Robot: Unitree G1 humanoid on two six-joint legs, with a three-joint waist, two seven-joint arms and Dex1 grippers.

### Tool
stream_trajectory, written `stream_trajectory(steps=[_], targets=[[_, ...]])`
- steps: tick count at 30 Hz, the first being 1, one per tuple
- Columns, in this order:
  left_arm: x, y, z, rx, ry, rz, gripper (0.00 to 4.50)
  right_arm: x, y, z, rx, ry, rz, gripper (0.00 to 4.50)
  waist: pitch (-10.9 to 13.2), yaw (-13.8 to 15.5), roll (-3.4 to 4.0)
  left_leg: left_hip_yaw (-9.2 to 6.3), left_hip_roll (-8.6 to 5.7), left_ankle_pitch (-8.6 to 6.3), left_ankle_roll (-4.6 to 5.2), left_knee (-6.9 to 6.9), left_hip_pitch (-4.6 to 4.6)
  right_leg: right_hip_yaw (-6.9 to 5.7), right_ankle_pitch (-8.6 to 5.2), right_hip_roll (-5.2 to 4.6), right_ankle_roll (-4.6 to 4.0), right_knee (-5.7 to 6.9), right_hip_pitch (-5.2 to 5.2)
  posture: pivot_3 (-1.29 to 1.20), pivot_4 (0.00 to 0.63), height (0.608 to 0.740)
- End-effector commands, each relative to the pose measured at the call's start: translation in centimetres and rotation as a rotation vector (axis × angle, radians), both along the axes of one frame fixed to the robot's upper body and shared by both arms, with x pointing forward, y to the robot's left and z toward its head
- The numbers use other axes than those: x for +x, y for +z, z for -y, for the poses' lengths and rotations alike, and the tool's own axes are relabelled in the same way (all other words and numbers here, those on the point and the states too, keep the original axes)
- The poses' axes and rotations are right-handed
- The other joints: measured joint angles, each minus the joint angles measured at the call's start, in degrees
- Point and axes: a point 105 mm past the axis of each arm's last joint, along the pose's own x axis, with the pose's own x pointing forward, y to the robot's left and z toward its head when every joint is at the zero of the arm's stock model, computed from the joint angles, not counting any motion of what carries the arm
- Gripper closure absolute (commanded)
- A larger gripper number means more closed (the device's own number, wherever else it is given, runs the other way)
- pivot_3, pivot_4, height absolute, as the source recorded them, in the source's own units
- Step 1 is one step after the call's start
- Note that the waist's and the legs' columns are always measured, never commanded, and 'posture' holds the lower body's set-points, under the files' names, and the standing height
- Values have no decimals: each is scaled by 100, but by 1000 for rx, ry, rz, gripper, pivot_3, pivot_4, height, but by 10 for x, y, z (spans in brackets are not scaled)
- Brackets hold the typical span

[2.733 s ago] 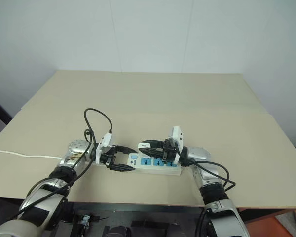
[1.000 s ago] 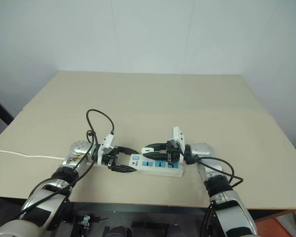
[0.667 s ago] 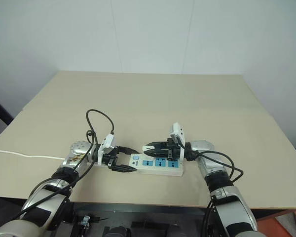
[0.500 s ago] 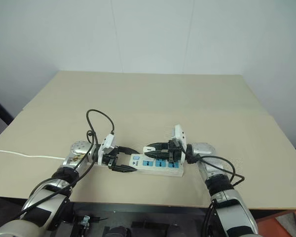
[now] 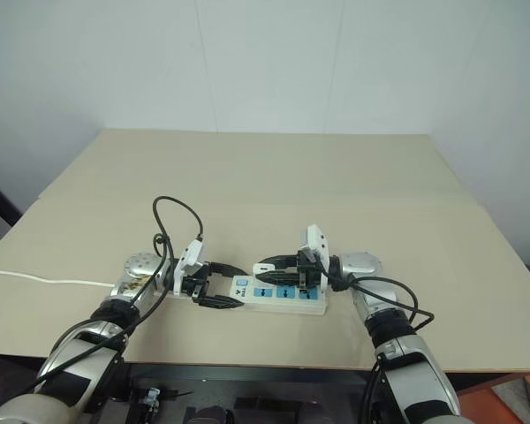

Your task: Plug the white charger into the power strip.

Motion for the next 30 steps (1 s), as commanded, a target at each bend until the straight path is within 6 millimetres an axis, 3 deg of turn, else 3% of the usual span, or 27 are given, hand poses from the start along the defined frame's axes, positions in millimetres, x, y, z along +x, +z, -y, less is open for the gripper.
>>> stream_trajectory(steps=[1, 7, 17, 26, 30], targets=[[-6, -5, -5, 41, -33, -5, 1294, -1, -44, 24, -154, -97, -90, 3387, 0, 0, 0, 0, 0, 0, 0, -1, 1, 0, 0, 0, 0, 0, 1, 0, 150, 740], [-6, -5, -6, 43, -32, -5, 1294, -5, -50, 24, -182, -90, -35, 3387, -1, -5, -1, 0, 1, 0, 0, -7, 20, 0, -18, 0, 30, -8, 22, 0, 150, 740], [-6, -6, -6, 47, -30, -3, 1294, 4, -51, 22, -219, -119, -119, 3387, -1, -71, -1, 0, 2, -1, 0, -15, 66, 0, -27, 0, 40, -11, 63, 0, 150, 740], [-7, -8, -8, 52, -24, -2, 1294, 1, -54, 23, -220, -125, -26, 3387, -5, -79, -3, 0, 2, -1, -1, -16, 69, 0, -29, 0, 43, -12, 66, 0, 150, 740], [-7, -8, -8, 52, -23, -3, 1294, 2, -52, 23, -212, -125, -6, 1981, -7, -91, -8, -1, 2, -1, -1, -18, 67, -2, -30, 0, 43, -15, 65, 0, 150, 740]])
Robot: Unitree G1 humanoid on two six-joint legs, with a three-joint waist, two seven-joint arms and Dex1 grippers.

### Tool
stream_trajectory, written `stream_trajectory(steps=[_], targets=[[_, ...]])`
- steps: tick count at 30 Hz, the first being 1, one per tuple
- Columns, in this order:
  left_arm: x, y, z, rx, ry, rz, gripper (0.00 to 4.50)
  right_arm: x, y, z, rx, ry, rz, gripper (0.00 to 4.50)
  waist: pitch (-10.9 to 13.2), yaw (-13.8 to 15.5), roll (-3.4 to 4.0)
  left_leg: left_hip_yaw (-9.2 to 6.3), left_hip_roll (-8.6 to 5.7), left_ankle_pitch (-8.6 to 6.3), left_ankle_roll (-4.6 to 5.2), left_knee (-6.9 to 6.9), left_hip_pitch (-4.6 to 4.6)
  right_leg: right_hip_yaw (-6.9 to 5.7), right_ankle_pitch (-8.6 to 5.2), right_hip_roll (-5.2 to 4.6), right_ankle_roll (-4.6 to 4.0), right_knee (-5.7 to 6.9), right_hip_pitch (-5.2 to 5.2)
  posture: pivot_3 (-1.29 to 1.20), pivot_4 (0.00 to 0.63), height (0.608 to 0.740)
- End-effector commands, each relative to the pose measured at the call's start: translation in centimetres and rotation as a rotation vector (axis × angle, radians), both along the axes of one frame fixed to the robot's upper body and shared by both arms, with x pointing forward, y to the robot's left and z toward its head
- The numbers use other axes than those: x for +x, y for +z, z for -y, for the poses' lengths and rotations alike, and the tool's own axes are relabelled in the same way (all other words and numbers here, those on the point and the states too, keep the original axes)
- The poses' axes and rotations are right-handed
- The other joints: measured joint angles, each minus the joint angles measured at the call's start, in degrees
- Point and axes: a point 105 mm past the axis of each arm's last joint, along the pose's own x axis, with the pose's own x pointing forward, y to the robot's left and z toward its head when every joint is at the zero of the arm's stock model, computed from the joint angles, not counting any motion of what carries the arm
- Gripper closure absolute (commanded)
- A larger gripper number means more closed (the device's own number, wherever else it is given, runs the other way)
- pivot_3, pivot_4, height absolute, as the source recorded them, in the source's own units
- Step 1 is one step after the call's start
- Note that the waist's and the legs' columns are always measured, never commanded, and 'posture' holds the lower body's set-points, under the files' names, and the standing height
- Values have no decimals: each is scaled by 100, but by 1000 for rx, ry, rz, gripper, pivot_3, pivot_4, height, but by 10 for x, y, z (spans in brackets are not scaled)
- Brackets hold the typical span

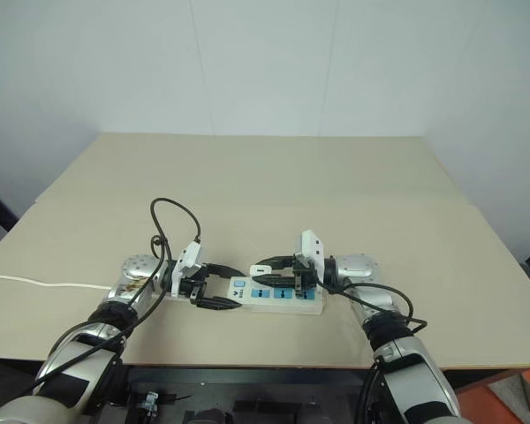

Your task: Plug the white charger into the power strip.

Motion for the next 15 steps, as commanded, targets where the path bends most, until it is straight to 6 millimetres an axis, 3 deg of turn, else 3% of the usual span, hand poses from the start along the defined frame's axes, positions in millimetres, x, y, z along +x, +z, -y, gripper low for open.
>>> stream_trajectory(steps=[1, 6, 9, 13, 15], targets=[[-6, -5, -3, 39, -37, -6, 1294, 1, -35, 23, -111, -95, -90, 1701, -4, -18, -5, 2, 1, -1, 0, -1, 1, 2, 0, 0, 0, -1, 0, 0, 150, 740], [-5, -5, -3, 48, -39, 0, 1294, 3, -32, 24, -96, -102, -97, 62, -10, -24, -15, 0, 2, -1, 0, -4, 2, 1, -1, 2, -2, -1, 1, 0, 150, 740], [-4, -4, -3, 34, -34, 8, 1294, 1, -32, 26, -96, -94, -86, 23, -10, -25, -15, 0, 2, -1, 0, -5, 2, 1, -1, 2, -2, -2, 1, 0, 150, 740], [-1, 8, -2, -29, -22, 52, 43, 2, -29, 29, -89, -99, -66, 0, -9, -28, -15, 1, 2, -1, 0, -6, 1, 1, -1, 2, -3, -3, 0, 0, 150, 740], [-1, 15, -3, -34, -28, 83, 43, 4, -24, 31, -79, -108, -49, 0, -9, -28, -16, 1, 2, -1, 0, -6, 0, 1, -1, 2, -3, -3, -1, 0, 150, 740]])
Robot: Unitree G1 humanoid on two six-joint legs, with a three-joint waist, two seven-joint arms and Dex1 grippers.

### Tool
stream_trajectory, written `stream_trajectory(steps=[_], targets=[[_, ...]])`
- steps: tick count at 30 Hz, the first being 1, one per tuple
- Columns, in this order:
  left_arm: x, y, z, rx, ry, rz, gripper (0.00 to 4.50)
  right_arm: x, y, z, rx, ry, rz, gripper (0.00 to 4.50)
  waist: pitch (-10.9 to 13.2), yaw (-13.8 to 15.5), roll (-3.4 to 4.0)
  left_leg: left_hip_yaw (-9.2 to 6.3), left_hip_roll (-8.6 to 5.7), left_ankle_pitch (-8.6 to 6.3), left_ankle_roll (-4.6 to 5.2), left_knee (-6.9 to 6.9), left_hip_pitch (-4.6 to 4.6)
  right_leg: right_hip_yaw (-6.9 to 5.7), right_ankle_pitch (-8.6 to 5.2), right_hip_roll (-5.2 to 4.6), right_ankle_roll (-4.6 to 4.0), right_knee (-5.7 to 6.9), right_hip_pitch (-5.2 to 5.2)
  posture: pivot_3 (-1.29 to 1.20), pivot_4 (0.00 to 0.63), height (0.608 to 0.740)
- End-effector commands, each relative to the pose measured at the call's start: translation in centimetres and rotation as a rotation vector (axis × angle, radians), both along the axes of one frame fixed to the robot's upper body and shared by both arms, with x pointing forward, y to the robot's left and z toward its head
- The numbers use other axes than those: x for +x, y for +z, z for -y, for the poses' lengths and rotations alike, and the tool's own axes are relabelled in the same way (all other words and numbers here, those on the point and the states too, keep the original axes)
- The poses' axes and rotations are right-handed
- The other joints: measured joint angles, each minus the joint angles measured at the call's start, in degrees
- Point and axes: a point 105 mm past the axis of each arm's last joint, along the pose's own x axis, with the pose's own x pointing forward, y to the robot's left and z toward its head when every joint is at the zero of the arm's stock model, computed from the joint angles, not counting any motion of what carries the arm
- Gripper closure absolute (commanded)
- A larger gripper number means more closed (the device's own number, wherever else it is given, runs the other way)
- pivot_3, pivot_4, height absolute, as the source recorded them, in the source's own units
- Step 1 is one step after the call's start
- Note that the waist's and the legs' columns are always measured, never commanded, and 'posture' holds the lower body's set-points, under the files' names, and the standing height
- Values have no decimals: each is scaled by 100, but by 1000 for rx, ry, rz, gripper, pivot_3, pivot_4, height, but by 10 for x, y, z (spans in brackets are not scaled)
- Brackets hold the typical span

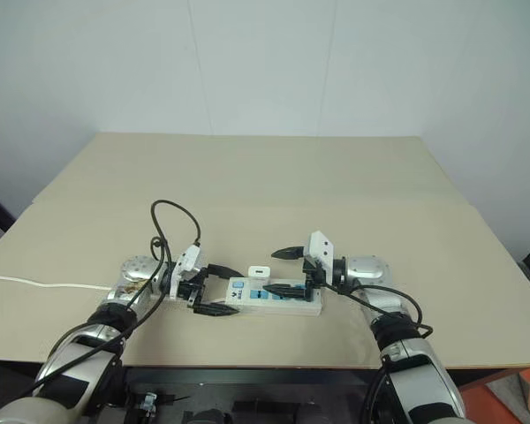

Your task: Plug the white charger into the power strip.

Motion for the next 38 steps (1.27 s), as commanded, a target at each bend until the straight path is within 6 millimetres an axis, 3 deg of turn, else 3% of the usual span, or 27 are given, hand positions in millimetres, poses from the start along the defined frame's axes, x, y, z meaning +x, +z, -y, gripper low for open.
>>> stream_trajectory(steps=[1, 6, 11, 15, 19, 25, 38], targets=[[3, 23, -1, -57, -10, 90, 43, -4, -21, 16, -56, -35, -66, 0, 0, -2, 0, 0, 0, 0, 0, 0, 0, 0, 0, 0, 0, 0, -1, 0, 150, 740], [-3, 54, -15, -142, 6, 101, 43, -6, 7, 35, -34, -26, 21, 0, 6, 0, 1, -1, 1, 0, 0, 0, -12, 0, 0, -1, 0, 0, -9, 0, 150, 740], [-13, 84, -56, -171, 86, 113, 43, -20, 51, 89, -38, -83, 90, 0, 46, -11, 29, 0, 0, 0, -1, 4, -97, 4, 22, -2, -36, 18, -105, 0, 150, 740], [-25, 79, -92, -54, 158, 126, 43, -45, 57, 131, -181, -98, 109, 0, 69, -29, 39, 3, 2, -1, -1, -3, -99, 3, 22, -1, -46, 14, -112, 0, 150, 740], [-38, 67, -114, 22, 195, 81, 43, -64, 58, 151, -247, -114, 76, 0, 73, -33, 38, 14, 6, -1, -1, -5, -90, 7, -4, -1, -7, 13, -108, 0, 150, 740], [-40, 64, -111, 10, 191, 71, 43, -75, 52, 157, -291, -128, 67, 0, 75, -7, 37, 19, 7, 0, -1, -2, -88, 9, -8, 1, -6, 9, -104, 0, 150, 740], [-31, 62, -99, 20, 186, 60, 43, -76, 61, 166, -302, -191, 62, 0, 80, -4, 34, 20, 6, -1, -2, -2, -91, 10, -12, 0, -4, 9, -105, 0, 150, 740]])
